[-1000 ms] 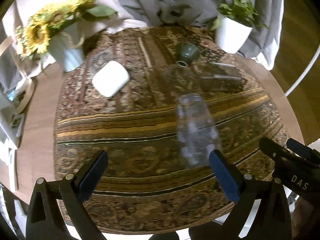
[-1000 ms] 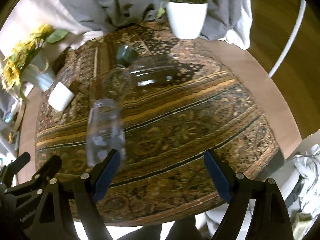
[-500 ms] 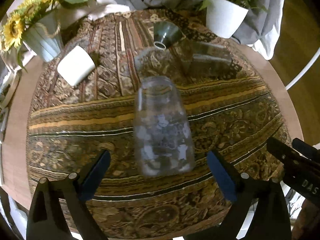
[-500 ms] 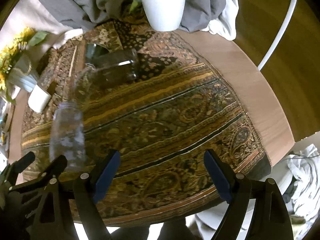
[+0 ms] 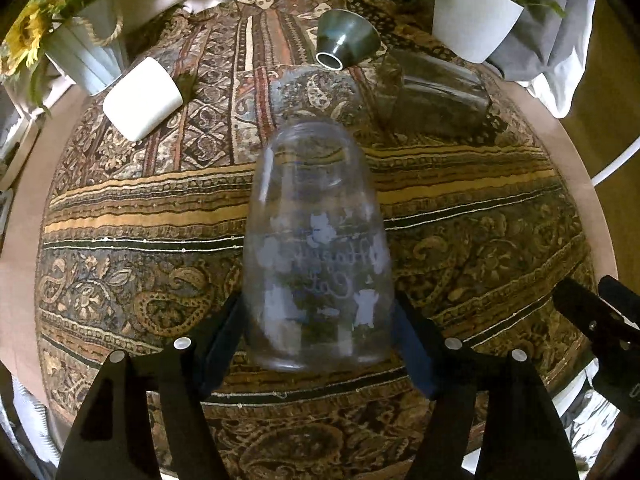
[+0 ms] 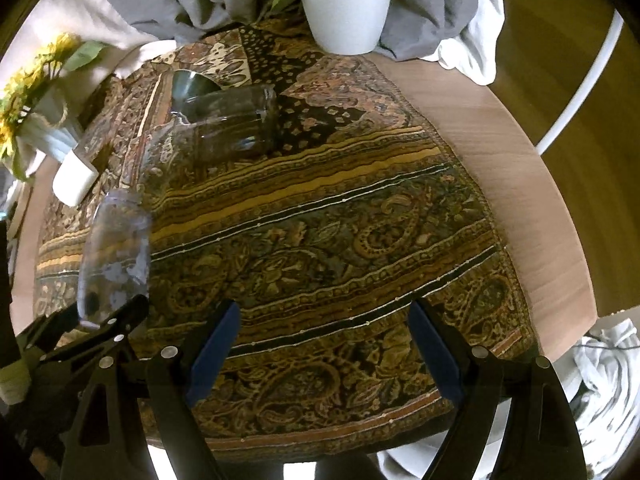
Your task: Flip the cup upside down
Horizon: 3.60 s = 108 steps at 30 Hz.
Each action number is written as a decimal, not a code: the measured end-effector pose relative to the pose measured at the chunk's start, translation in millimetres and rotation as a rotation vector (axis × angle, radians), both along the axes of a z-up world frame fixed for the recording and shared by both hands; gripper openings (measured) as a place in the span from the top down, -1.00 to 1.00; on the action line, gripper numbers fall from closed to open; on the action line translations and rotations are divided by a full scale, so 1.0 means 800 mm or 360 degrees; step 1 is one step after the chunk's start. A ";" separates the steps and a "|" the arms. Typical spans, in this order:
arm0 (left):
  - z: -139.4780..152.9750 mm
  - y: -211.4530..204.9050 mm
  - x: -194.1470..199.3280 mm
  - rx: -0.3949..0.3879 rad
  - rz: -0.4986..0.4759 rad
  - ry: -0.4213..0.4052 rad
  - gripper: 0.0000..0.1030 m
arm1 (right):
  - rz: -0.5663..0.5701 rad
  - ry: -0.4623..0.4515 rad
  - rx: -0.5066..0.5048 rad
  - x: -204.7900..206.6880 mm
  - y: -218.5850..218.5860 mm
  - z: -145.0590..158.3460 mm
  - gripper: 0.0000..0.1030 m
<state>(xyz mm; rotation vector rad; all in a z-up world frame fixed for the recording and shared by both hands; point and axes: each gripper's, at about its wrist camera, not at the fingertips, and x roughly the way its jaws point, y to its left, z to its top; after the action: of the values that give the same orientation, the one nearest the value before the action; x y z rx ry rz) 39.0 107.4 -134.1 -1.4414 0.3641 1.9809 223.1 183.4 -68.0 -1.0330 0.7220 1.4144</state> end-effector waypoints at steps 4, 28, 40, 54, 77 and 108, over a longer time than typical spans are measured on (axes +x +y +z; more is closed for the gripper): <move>0.020 -0.004 0.004 0.0017 0.0009 0.0033 -0.38 | 0.0052 0.0025 0.0010 -0.003 0.003 0.007 -0.66; 0.065 0.034 -0.053 0.0103 0.0032 0.0137 -0.38 | 0.0173 0.0135 0.0187 -0.031 0.049 0.057 -0.66; 0.066 0.036 -0.061 0.0140 0.0014 0.0112 -0.42 | 0.0177 0.0120 0.0199 -0.035 0.057 0.061 -0.66; 0.124 -0.026 -0.044 0.0305 0.0102 0.0239 -0.99 | 0.0208 0.0152 0.0305 -0.049 0.014 0.097 -0.70; 0.162 -0.152 0.009 0.0264 0.0190 0.0442 -1.00 | 0.0426 0.0149 0.0621 -0.099 -0.121 0.138 -0.87; 0.163 -0.164 0.009 0.0294 0.0141 0.0440 -1.00 | 0.0441 0.0137 0.0620 -0.103 -0.143 0.126 -0.87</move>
<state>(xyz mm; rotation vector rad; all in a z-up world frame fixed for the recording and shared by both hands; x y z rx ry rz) 46.0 -23.9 -3.4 -1.0886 0.2317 2.2284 140.3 68.6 32.5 -0.7880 0.3486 1.7637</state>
